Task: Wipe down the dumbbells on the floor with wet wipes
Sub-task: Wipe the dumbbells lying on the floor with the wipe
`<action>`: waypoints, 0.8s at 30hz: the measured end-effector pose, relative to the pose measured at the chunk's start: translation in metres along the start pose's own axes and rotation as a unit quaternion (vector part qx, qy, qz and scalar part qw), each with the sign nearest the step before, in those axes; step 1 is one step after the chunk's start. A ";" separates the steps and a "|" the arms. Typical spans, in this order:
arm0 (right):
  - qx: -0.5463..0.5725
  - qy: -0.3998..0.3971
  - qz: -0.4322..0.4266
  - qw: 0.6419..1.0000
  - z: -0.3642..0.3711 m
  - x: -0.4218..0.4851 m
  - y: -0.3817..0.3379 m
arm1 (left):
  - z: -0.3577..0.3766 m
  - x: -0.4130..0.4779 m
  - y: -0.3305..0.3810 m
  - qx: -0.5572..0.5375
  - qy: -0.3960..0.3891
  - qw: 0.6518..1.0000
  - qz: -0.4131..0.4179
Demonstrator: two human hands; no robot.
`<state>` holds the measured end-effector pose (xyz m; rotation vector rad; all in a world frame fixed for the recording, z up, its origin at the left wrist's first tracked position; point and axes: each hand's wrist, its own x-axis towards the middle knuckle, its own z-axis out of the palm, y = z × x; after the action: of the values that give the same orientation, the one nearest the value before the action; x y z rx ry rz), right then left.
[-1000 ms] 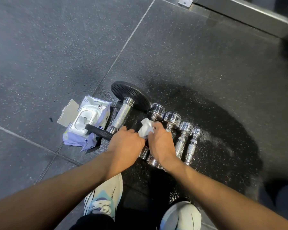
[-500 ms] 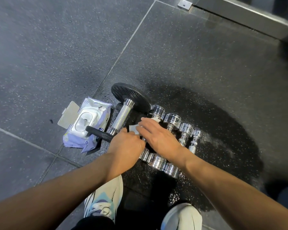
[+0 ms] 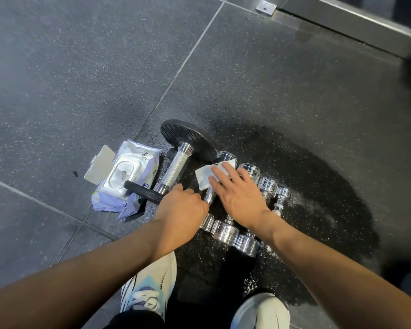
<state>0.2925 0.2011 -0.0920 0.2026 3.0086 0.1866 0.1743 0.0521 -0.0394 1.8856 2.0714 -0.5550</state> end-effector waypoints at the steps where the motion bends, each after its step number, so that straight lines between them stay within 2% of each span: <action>1: -0.007 0.000 0.009 1.000 -0.001 0.001 -0.003 | -0.001 0.000 0.000 -0.001 0.001 1.000 0.000; 4: 0.007 -0.020 -0.009 1.000 0.004 0.006 -0.010 | -0.001 0.000 0.000 -0.001 -0.001 1.000 -0.001; 8: -0.007 -0.097 -0.017 0.995 0.006 0.010 -0.016 | -0.001 -0.001 0.001 0.002 0.000 1.000 -0.004; 11: -0.035 -0.086 -0.001 0.996 0.005 0.006 -0.026 | -0.002 -0.001 0.001 0.000 -0.001 1.000 -0.003; 13: -0.037 -0.059 0.044 0.997 0.003 0.002 -0.035 | -0.003 -0.002 0.000 -0.001 -0.004 1.000 -0.002; 15: 0.046 -0.021 0.121 0.991 0.000 -0.003 -0.042 | -0.005 -0.002 0.001 -0.006 -0.004 1.000 -0.002; 16: 0.100 -0.027 0.158 0.982 -0.001 -0.004 -0.043 | -0.005 -0.002 0.001 -0.006 -0.004 1.000 -0.002; 18: 0.194 -0.041 0.166 0.966 0.000 -0.005 -0.046 | -0.007 -0.002 0.001 -0.007 -0.006 1.000 -0.004; 19: 0.198 -0.048 0.160 0.966 -0.001 -0.005 -0.049 | -0.007 -0.002 0.002 -0.008 -0.007 1.000 -0.005; 20: 0.241 -0.045 0.186 0.952 -0.001 -0.003 -0.051 | -0.008 -0.002 0.001 -0.009 -0.008 1.000 -0.005; 22: 0.399 0.008 0.288 0.871 -0.008 0.006 -0.052 | -0.008 -0.002 0.002 -0.012 -0.011 1.000 -0.005; 23: 0.434 0.024 0.328 0.839 -0.012 0.009 -0.050 | -0.008 -0.002 0.001 -0.012 -0.011 1.000 -0.005; 24: 0.477 0.007 0.370 0.798 -0.013 0.013 -0.048 | -0.008 -0.002 0.001 -0.009 -0.010 1.000 -0.005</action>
<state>0.2720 0.1546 -0.0868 1.4234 2.5293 -1.2744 0.1762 0.0539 -0.0315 1.8548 2.0672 -0.5534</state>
